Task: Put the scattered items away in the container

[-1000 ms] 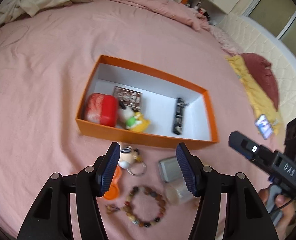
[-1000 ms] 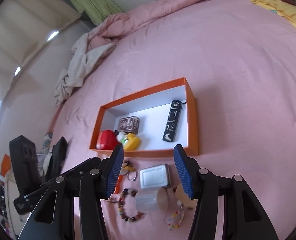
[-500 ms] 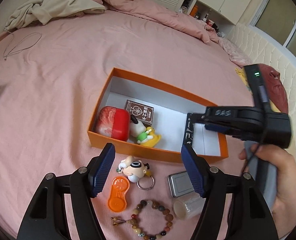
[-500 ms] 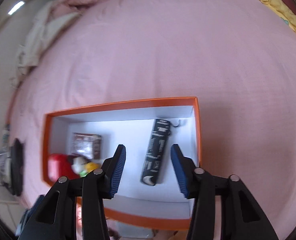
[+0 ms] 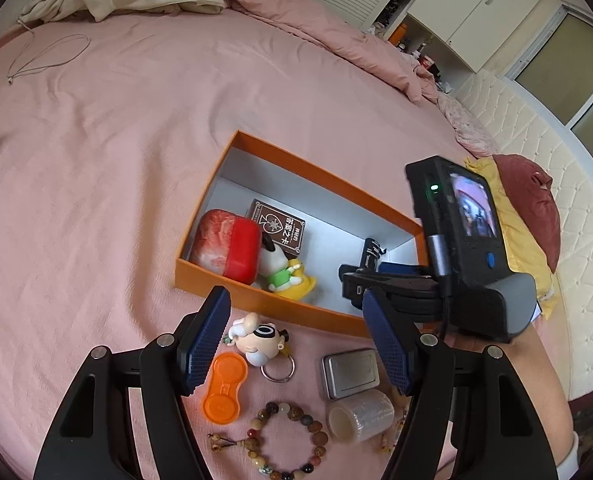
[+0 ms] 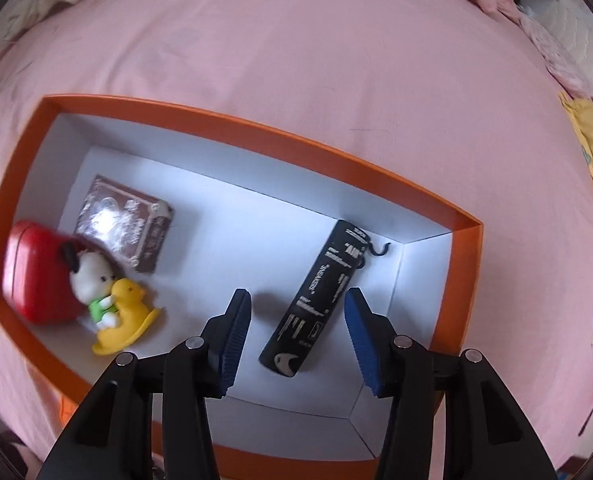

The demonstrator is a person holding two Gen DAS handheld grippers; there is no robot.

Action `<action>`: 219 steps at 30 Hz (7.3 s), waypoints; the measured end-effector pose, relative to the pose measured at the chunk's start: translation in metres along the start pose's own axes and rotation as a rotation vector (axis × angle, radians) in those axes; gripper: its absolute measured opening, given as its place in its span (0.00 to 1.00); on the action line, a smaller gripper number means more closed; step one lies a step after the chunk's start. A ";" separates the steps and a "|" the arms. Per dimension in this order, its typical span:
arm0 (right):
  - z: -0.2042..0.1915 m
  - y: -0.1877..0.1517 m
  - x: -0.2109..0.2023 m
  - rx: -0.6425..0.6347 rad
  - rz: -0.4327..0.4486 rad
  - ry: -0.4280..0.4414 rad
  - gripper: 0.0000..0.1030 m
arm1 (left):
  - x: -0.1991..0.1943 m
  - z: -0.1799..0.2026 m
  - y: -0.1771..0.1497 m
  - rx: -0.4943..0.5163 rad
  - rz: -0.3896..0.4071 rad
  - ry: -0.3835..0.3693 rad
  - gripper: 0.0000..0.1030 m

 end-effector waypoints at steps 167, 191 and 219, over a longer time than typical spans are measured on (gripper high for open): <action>0.005 -0.037 0.032 0.033 -0.002 0.213 0.20 | -0.012 -0.013 0.110 0.069 -0.006 0.032 0.56; 0.059 -0.139 -0.077 0.282 0.357 0.590 0.19 | -0.018 -0.009 -0.001 0.158 -0.225 -0.113 0.56; 0.082 -0.168 -0.081 0.470 0.464 0.753 0.58 | -0.005 -0.029 0.011 0.042 -0.138 0.021 0.66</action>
Point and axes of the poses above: each gripper's, at about its wrist camera, not at the fingertips, and x roughly the way its jaws point, z to its right, y to its top, the point moved 3 cm from there along x, roughly the way its jaws point, and after that the axes turned 7 degrees about -z, right-handed, at the moved point
